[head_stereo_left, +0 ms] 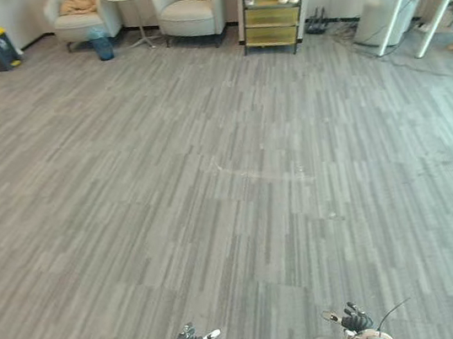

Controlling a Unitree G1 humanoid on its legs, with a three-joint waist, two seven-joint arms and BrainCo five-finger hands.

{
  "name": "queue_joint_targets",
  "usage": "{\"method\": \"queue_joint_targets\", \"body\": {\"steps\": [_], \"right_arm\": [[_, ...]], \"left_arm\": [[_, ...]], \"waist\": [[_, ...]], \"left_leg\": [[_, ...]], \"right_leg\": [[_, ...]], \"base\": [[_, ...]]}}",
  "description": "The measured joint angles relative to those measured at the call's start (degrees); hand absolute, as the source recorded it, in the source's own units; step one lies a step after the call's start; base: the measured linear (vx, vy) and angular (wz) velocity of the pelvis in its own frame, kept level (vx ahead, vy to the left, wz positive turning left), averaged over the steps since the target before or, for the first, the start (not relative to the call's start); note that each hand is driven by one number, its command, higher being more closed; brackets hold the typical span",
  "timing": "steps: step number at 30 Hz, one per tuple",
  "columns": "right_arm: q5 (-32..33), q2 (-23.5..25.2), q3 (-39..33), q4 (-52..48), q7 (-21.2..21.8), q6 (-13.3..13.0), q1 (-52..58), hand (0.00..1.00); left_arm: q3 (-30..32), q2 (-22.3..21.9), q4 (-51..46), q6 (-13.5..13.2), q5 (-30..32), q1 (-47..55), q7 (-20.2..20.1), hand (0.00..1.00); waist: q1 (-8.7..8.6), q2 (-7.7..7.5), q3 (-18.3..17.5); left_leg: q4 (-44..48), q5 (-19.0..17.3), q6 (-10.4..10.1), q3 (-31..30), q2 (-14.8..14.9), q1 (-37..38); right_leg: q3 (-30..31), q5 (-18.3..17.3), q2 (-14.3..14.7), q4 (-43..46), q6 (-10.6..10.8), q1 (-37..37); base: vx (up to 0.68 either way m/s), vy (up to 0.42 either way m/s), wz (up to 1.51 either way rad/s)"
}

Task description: Pick up cushions and gather them together orderly.

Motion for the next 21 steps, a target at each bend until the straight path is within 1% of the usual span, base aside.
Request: {"method": "queue_joint_targets", "body": {"steps": [1, 2, 3, 4, 5, 6, 7, 8, 9, 10, 11, 12, 13, 14, 15, 16, 17, 18, 19, 20, 21], "right_arm": [[0.0, -0.7, 0.0, -0.2, 0.0, 0.0, 0.3, 0.00], [-0.1, -1.6, -0.3, 0.4, 0.0, 0.1, -0.1, 0.00], [-0.1, -1.7, -1.1, 0.5, 0.0, 0.0, -0.8, 0.00], [-0.1, -1.7, -2.2, 0.6, 0.1, 0.1, -1.9, 0.00], [-0.2, -1.6, -2.2, 0.7, 0.1, 0.2, -1.8, 0.00], [-0.4, -1.2, -1.8, 0.4, 0.2, 0.3, -1.1, 0.00], [-0.6, -1.0, -1.2, -0.2, 0.3, 0.3, -0.6, 0.00], [-0.5, -0.8, 0.6, -1.4, 0.3, 0.4, 0.2, 0.00], [-0.5, -0.9, 1.2, -1.5, 0.3, 0.5, 0.6, 0.00], [-0.4, -0.8, 1.2, -1.1, 0.2, 0.6, 0.7, 0.00], [-0.1, -0.7, 1.1, -1.0, 0.1, 0.6, 0.8, 0.00], [0.1, -0.9, 1.0, -1.0, 0.0, 0.6, 0.7, 0.00], [0.2, -0.9, 0.3, -0.9, -0.1, 0.6, 0.3, 0.00], [0.8, -0.9, 0.2, -0.9, -0.3, 0.6, 0.0, 0.00], [1.2, -0.9, 0.0, -0.9, -0.4, 0.6, 0.1, 0.00], [1.2, -1.0, 0.0, -0.9, -0.5, 0.6, 0.1, 0.00], [1.2, -0.9, 0.1, -0.6, -0.6, 0.7, 0.2, 0.00], [1.2, -1.0, 0.2, 0.0, -0.6, 0.7, 0.2, 0.00], [1.2, -0.4, 0.3, 0.6, -0.6, 0.7, 0.1, 0.00], [1.2, 0.7, 0.2, 0.8, -0.5, 0.6, 0.2, 0.00], [1.2, 1.2, 0.2, 0.8, -0.5, 0.6, 0.7, 0.00]], "left_arm": [[-0.5, 0.0, 0.1, 0.0, 0.0, 0.2, 0.0, 0.00], [-0.2, -1.0, 0.9, 0.0, 0.2, 0.3, 0.0, 0.00], [0.1, -1.4, 1.4, 0.0, 0.4, 0.1, -0.1, 0.00], [1.9, -2.7, 1.8, 0.0, 0.7, 0.0, 0.0, 0.00], [2.8, -3.2, 1.7, 0.0, 0.9, 0.1, 0.0, 0.00], [4.1, -3.5, 0.9, -0.1, 1.0, 0.0, -0.2, 0.00], [4.8, -3.5, 0.3, -0.1, 1.0, -0.2, -0.1, 0.00], [6.0, -3.5, -0.4, -0.1, 0.9, -0.3, 0.0, 0.00], [6.1, -3.5, -1.4, -0.2, 0.9, -0.3, -0.1, 0.00], [5.8, -3.3, -1.8, -0.3, 0.9, -0.2, -0.1, 0.00], [5.3, -3.1, -2.6, -0.4, 0.9, -0.3, -0.1, 0.00], [4.6, -3.0, -3.0, -0.5, 0.9, -0.3, 0.0, 0.00], [3.5, -2.9, -3.3, -0.7, 0.9, -0.4, 0.0, 0.00], [3.3, -2.9, -3.9, -0.7, 0.9, -0.4, 0.0, 0.00], [2.6, -2.8, -3.9, -0.7, 0.9, -0.4, 0.2, 0.00], [2.1, -2.8, -3.9, -0.7, 0.9, -0.4, 0.3, 0.00], [1.3, -2.7, -4.0, -0.7, 0.9, -0.5, 0.4, 0.00], [1.1, -2.6, -3.9, -0.7, 0.9, -0.6, 0.4, 0.00], [0.7, -2.2, -3.9, -0.7, 0.9, -0.6, 0.3, 0.00], [0.6, -1.5, -3.8, -0.5, 1.0, -0.8, 0.2, 0.00], [0.0, -1.1, -3.8, -0.4, 1.0, -1.3, 0.0, 0.00]], "waist": [[-0.63, -0.04, 0.0], [-0.76, 2.52, 0.0], [-0.53, 3.25, 0.1], [-0.33, 3.95, 0.4], [-0.37, 4.30, 0.4], [-0.58, 4.06, 0.5], [-0.73, 3.96, 0.6], [-0.57, 3.82, 1.0], [-0.34, 3.78, 1.5], [-0.26, 3.47, 1.8], [0.02, 3.09, 1.9], [0.36, 3.00, 1.9], [0.55, 3.09, 1.9], [0.78, 3.06, 1.9], [1.04, 3.05, 1.9], [1.16, 3.11, 1.9], [1.41, 3.24, 1.8], [1.86, 2.83, 1.5], [1.90, 1.70, 1.0], [1.34, -0.14, -0.1], [1.29, -0.92, 0.1]], "left_leg": [[-0.4, -0.3, -0.5, -1.3, 0.4, 1.6], [0.3, 0.1, -1.0, -2.7, 2.4, 2.2], [1.5, 1.2, -2.3, -3.5, 3.0, 2.0], [4.0, 3.5, -4.1, -4.8, 3.4, 1.9], [7.0, 5.4, -4.7, -5.5, 3.7, 1.1], [14.9, 8.5, -5.2, -7.1, 4.1, -1.8], [22.9, 12.2, -5.6, -8.1, 4.5, -5.3], [35.9, 17.8, -5.6, -8.8, 6.1, -11.7], [44.3, 13.7, -4.7, -7.5, 7.2, -15.7], [47.4, 10.2, -4.1, -6.6, 7.2, -18.2], [46.8, 6.5, -3.1, -4.2, 6.8, -21.4], [42.7, 4.3, -2.7, -1.7, 6.0, -23.7], [36.1, 3.0, -2.8, -0.6, 4.5, -25.4], [26.8, 3.0, -2.9, 0.0, 2.6, -26.7], [16.1, 4.4, -3.4, -0.7, 0.2, -27.1], [8.4, 6.7, -3.3, -1.6, -1.4, -27.3], [0.5, 11.2, -3.5, -2.9, -2.7, -27.8], [0.3, 16.3, -3.4, -3.5, -3.2, -27.8], [0.4, 18.3, -1.4, -3.4, -4.3, -27.4], [1.5, 16.6, 1.0, -3.5, -6.3, -27.5], [4.7, 14.8, 2.4, -2.8, -6.7, -27.5]], "right_leg": [[1.5, 9.5, 0.8, -4.2, -0.6, 0.0], [0.8, 8.5, 3.1, -3.5, -1.8, 1.5], [0.9, 7.2, 3.8, -2.6, -2.5, 1.4], [1.3, 5.3, 4.7, -0.5, -3.9, 1.3], [1.3, 4.4, 5.4, -0.6, -4.4, 2.4], [1.3, 3.1, 6.0, -1.9, -4.5, 4.7], [1.4, 2.1, 6.3, -3.4, -4.6, 6.7], [1.9, 1.5, 7.1, -6.5, -5.3, 10.6], [2.8, 0.9, 7.9, -8.8, -6.2, 14.3], [3.4, 0.8, 7.9, -10.4, -6.2, 16.9], [4.3, 0.8, 7.7, -13.0, -6.0, 20.5], [5.6, 0.6, 7.4, -15.0, -5.7, 22.9], [6.5, 0.3, 7.1, -16.4, -5.1, 24.4], [7.6, -0.3, 6.5, -17.3, -4.5, 25.6], [8.4, -0.9, 5.9, -18.2, -3.8, 27.0], [9.0, -1.5, 5.6, -19.1, -3.3, 28.0], [9.7, -2.3, 5.6, -20.7, -2.6, 29.9], [10.5, -3.2, 5.4, -21.9, -1.8, 31.6], [11.0, -3.9, 4.5, -22.3, -0.9, 32.6], [11.2, -4.3, 2.6, -21.5, -0.3, 33.0], [12.3, -4.1, 1.6, -17.4, 0.1, 32.1]], "base": [[0.63, -0.309, 0.19], [0.53, -0.264, 0.01], [0.52, -0.260, -0.43], [0.49, -0.266, -0.48], [0.47, -0.269, -0.45], [0.37, -0.211, -0.23], [0.39, -0.198, -0.19], [0.45, -0.179, -0.25], [0.43, -0.145, -0.32], [0.36, -0.088, -0.38], [0.32, -0.064, -0.44], [0.32, -0.045, -0.52], [0.33, 0.011, -0.58], [0.37, 0.050, -0.54], [0.39, 0.074, -0.44], [0.44, 0.122, -0.39], [0.51, 0.184, -0.40], [0.66, 0.230, -0.38], [0.59, 0.177, -0.18], [0.61, 0.137, -0.02], [0.47, 0.100, 0.01]]}}
